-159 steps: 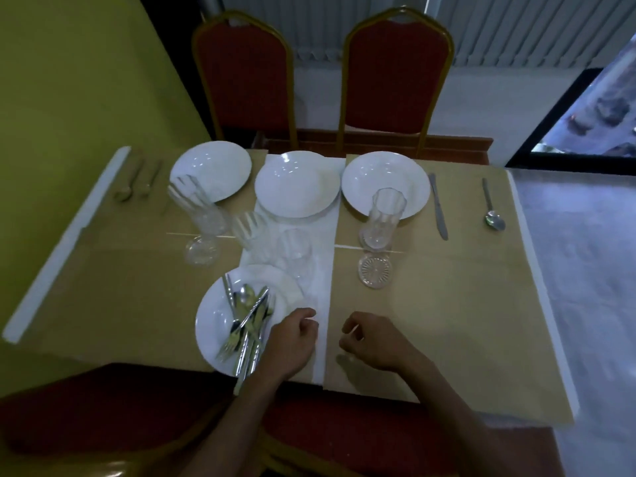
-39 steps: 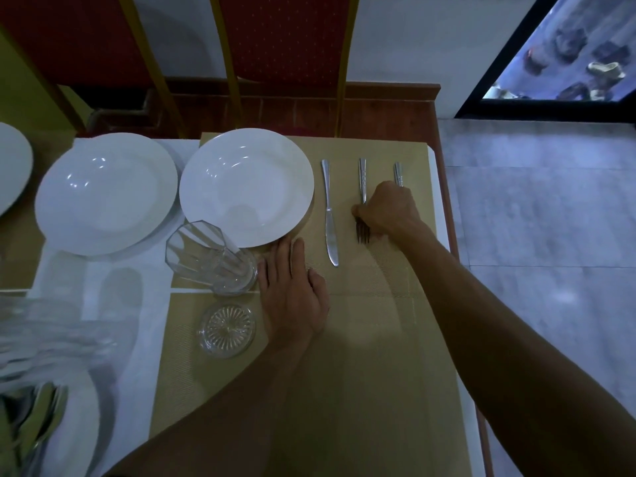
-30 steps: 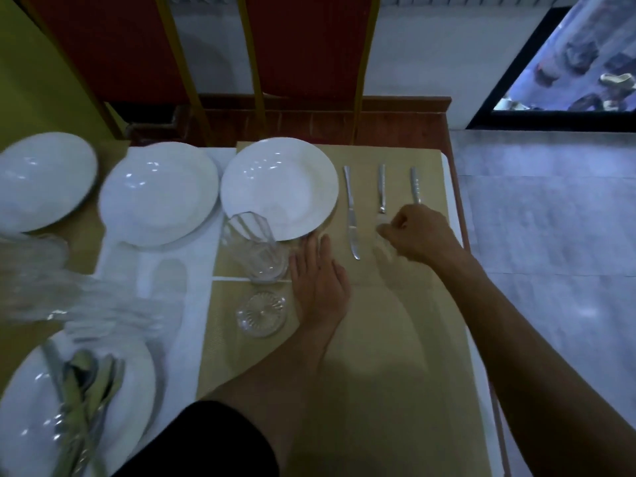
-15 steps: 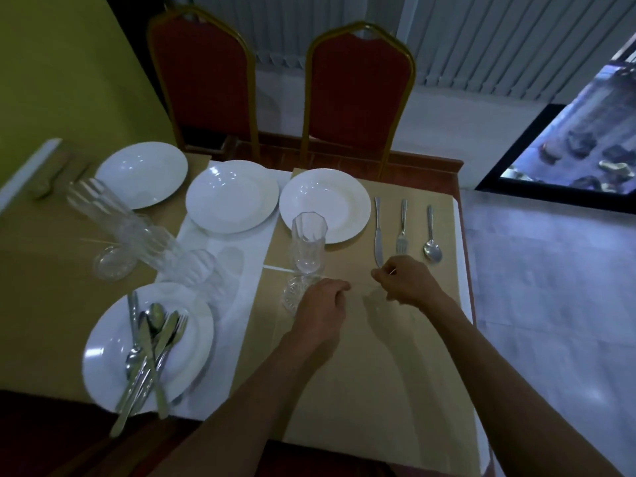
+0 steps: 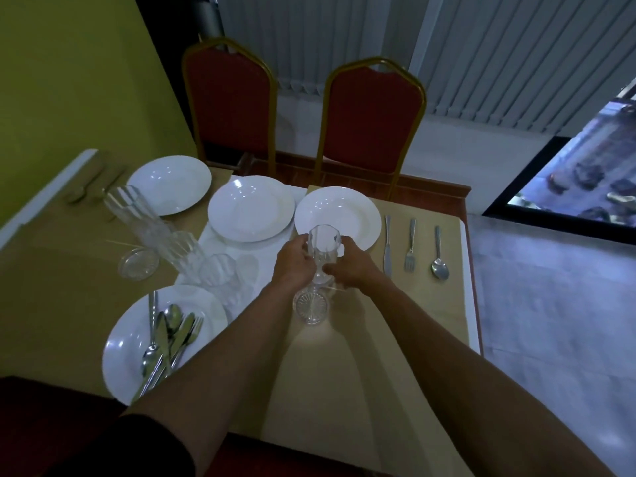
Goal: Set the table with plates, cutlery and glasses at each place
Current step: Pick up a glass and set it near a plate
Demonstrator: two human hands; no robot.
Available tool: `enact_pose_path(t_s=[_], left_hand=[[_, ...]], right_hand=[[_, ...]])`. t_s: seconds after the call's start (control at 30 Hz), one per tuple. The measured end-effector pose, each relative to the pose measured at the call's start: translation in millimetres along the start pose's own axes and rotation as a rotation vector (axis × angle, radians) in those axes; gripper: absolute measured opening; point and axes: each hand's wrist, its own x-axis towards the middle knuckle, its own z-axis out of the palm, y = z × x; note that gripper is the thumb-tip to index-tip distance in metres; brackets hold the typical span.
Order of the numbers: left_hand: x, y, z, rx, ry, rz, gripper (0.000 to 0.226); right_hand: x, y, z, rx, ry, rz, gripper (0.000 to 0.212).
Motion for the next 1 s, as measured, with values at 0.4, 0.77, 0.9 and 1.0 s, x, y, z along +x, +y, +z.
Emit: enact_pose_path(t_s=[0.4,0.77,0.9,1.0], left_hand=[[-67.6,-44.9,-57.8,-0.085,-0.037,-0.144,0.023],[-72.3,-98.3,-136.5,0.087,0.04,-0.312,0.047],[-64.7,-92.3,-133.2,0.101,0.01,-0.186,0.04],[-61.9,-80.8,-129.5,0.131,-0.008,-0.085,0.028]], right_hand=[[-33.6,-13.7,13.0,-0.232,-0.424,0.016,0.022],[-33.7,-89.0,105.8,-0.147,-0.379,-0.169,0.078],[-46.8,-95.7,121.1,-0.107,-0.248,-0.154,0.076],[-61.1,-90.3,111.8,-0.078,-0.083,-0.15,0.067]])
